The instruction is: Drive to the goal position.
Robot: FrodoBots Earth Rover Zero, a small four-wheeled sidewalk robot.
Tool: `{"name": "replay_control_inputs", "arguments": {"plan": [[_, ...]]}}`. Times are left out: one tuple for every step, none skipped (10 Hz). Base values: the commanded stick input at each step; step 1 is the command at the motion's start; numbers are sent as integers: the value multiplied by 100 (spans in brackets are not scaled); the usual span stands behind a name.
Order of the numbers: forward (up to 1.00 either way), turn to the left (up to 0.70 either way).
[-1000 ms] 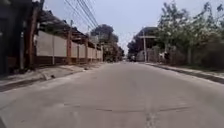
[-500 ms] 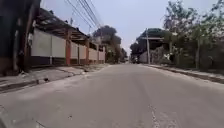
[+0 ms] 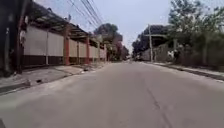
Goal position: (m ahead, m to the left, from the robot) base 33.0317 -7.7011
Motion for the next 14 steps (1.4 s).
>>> {"name": "replay_control_inputs", "arguments": {"plan": [[100,1],[100,1],[100,1],[100,1],[100,1],[100,1],[100,1],[100,1],[100,1],[100,1],[100,1],[100,1],[100,1],[100,1]]}}
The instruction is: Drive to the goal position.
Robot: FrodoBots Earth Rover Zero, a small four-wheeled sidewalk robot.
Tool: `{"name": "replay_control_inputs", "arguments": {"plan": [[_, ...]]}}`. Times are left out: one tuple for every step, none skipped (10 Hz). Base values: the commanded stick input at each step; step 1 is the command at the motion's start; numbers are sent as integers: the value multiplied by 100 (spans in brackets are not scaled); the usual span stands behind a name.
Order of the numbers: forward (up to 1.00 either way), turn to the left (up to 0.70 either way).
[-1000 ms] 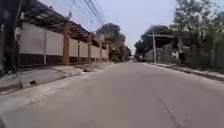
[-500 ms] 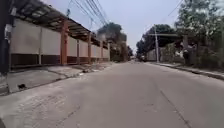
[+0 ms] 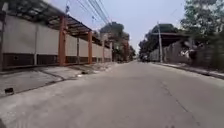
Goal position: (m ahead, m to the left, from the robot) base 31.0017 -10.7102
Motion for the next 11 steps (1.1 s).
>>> {"name": "replay_control_inputs", "arguments": {"plan": [[100,1],[100,1],[100,1],[100,1],[100,1],[100,0],[100,-7],[100,-31],[100,-39],[100,-32],[100,-22]]}}
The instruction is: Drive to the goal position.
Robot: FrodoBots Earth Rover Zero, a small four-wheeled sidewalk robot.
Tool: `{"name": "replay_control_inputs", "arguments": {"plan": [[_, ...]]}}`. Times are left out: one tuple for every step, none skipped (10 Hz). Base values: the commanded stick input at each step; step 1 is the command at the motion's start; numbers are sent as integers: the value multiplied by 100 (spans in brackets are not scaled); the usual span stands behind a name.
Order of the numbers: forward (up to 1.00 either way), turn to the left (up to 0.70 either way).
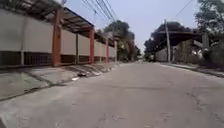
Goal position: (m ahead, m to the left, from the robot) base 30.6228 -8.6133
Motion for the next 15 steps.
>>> {"name": "replay_control_inputs", "arguments": {"plan": [[100,-17],[100,-10],[100,-1],[100,1],[100,1],[100,1],[100,1],[100,1],[100,1],[100,1],[100,1],[100,1],[100,1],[100,1],[100,1]]}}
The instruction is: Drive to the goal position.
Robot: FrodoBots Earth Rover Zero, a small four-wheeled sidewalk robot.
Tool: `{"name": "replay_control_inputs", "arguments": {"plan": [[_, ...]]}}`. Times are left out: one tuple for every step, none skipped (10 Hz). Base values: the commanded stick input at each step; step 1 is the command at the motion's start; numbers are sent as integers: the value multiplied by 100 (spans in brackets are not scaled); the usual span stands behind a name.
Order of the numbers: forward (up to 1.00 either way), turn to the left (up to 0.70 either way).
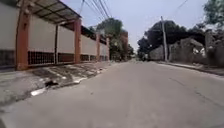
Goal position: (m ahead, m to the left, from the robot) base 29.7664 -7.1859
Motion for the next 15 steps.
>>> {"name": "replay_control_inputs", "arguments": {"plan": [[100,-33],[100,-39],[100,-32],[100,-13],[100,1],[100,1],[100,1],[100,1],[100,1],[100,1],[100,1],[100,0],[100,-1],[100,1],[100,1]]}}
